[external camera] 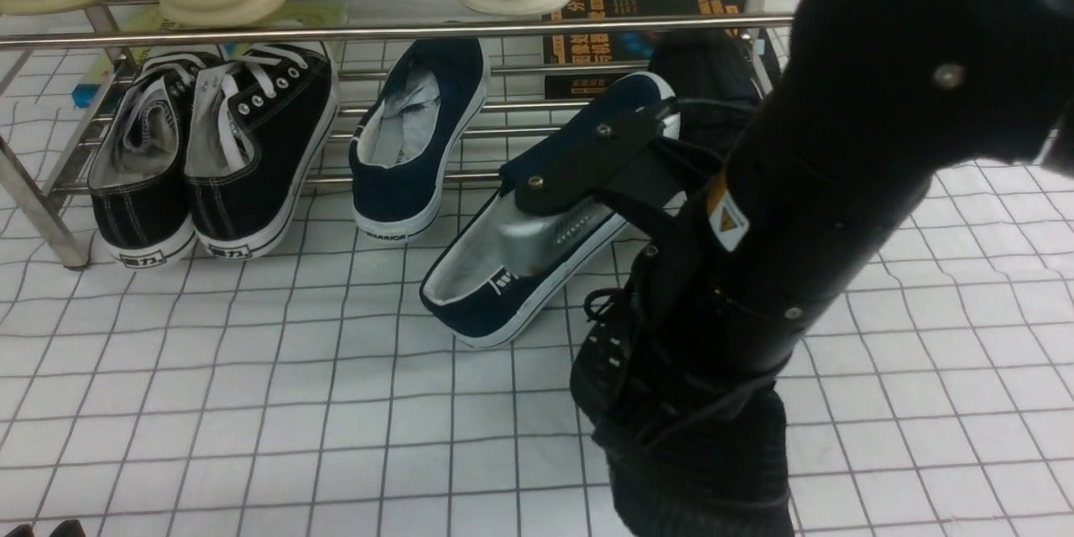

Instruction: Take the shoes off the shelf with your hand from the white checkered tablecloth.

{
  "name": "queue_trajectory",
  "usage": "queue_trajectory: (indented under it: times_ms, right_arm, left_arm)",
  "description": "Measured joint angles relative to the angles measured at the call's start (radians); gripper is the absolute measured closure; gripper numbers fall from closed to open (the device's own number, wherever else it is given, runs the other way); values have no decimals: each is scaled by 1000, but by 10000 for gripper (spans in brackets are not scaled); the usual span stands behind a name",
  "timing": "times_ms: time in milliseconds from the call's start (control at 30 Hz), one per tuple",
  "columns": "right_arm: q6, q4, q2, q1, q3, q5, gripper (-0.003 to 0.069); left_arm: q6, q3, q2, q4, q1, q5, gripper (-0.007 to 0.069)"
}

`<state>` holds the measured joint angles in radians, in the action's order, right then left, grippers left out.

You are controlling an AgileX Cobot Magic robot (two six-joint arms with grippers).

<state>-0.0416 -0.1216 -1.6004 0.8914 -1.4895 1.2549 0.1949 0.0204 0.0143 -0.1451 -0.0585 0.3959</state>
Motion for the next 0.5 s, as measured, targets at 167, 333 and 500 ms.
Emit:
queue_trajectory:
  times_ms: [167,333,500]
  right_arm:
    - [-25,61,-60,0,2,-8,642]
    - [-26,72,-88,0,2,-36,641]
    - [-26,77,-88,0,-54,-33,638]
  left_arm:
    - [0,0,0,0,0,0,383]
    - [0,0,0,-2,0,0,383]
    - [0,0,0,-3,0,0,383]
